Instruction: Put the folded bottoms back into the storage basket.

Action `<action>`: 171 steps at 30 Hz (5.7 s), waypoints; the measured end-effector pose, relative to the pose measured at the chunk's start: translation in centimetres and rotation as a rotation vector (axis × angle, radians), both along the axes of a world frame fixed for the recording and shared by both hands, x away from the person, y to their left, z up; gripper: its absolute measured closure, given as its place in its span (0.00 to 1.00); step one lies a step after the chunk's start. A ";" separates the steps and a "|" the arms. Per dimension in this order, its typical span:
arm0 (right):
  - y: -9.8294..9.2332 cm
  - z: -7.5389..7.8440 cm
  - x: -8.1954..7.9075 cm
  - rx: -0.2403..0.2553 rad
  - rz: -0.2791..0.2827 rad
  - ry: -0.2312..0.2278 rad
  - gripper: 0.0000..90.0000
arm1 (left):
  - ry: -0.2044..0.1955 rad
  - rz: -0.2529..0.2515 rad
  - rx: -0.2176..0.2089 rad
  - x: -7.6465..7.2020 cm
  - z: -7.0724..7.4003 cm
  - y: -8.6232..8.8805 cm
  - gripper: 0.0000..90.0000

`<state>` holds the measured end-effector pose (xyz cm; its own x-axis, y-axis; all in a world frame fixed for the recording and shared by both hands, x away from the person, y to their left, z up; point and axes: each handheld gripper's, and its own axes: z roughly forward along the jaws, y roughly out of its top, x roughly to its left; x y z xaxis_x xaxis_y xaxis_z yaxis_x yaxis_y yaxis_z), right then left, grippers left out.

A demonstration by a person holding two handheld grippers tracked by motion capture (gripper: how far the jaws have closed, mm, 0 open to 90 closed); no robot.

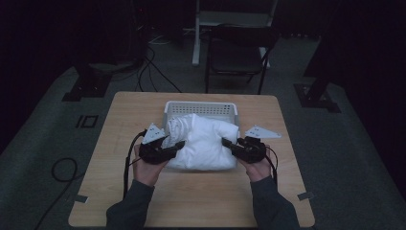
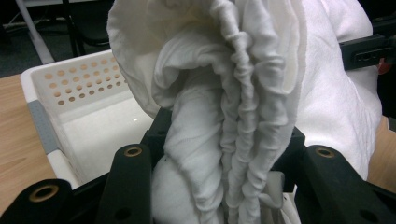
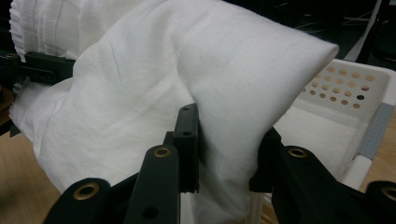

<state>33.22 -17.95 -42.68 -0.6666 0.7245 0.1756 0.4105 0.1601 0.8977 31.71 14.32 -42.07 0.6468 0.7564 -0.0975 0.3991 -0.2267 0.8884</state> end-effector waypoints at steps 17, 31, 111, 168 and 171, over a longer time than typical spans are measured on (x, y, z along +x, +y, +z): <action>0.3 0.9 1.1 -0.002 -0.021 -0.012 0.79 | 0.000 0.010 -0.011 1.3 0.6 0.1 0.61; 0.8 1.5 1.9 -0.013 -0.030 -0.018 0.79 | -0.002 0.021 -0.018 2.1 0.9 0.3 0.61; 1.3 1.0 7.4 -0.025 -0.137 0.003 0.79 | -0.004 0.060 -0.039 8.1 -0.1 -0.4 0.61; 2.8 -1.1 11.5 -0.056 -0.186 0.071 0.80 | 0.095 0.123 -0.046 13.1 -3.1 0.0 0.61; 2.9 -1.2 11.7 -0.057 -0.188 0.077 0.80 | 0.100 0.125 -0.044 13.2 -3.3 0.0 0.61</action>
